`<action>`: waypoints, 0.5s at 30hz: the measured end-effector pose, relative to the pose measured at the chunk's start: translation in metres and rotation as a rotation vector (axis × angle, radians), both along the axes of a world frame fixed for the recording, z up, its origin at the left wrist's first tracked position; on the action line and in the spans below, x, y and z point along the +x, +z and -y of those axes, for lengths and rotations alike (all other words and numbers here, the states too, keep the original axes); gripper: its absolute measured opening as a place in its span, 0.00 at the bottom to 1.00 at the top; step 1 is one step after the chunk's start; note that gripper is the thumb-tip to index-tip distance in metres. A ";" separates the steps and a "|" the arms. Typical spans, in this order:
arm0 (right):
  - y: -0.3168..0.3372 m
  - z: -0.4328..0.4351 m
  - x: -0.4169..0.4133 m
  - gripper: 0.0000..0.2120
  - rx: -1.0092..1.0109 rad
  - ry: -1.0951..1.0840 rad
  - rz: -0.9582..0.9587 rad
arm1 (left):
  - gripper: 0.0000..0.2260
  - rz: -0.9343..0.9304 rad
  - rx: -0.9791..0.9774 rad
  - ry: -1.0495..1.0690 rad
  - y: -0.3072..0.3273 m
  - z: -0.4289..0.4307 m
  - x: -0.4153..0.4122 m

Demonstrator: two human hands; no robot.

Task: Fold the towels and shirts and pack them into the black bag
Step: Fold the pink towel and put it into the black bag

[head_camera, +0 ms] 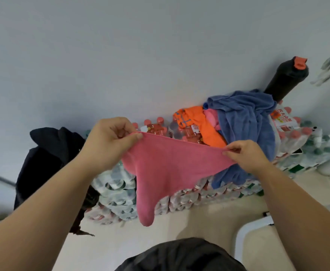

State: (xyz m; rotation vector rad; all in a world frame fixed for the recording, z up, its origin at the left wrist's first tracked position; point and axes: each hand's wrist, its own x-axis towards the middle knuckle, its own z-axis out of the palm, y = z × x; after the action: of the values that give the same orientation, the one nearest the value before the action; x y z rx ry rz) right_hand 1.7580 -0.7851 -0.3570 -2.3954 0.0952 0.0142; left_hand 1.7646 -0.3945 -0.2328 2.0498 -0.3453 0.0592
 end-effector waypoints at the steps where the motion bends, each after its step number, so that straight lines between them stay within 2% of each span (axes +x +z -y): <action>1: 0.000 -0.007 -0.006 0.03 0.026 -0.025 -0.016 | 0.07 -0.018 0.012 0.009 -0.003 -0.015 -0.001; 7: -0.009 -0.040 -0.045 0.04 0.134 -0.188 -0.052 | 0.08 -0.130 0.105 0.080 -0.054 -0.076 -0.007; 12: -0.016 -0.054 -0.069 0.03 0.021 -0.339 -0.031 | 0.10 -0.137 0.206 0.238 -0.092 -0.088 -0.012; 15: -0.015 -0.053 -0.068 0.05 0.117 -0.387 -0.001 | 0.10 -0.134 0.243 0.294 -0.101 -0.086 -0.008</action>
State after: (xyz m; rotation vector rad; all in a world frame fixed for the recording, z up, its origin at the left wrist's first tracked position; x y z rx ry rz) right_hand 1.6901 -0.7318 -0.3720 -2.2236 0.5412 -0.1564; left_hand 1.7566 -0.3086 -0.3342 2.3187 0.0367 0.0605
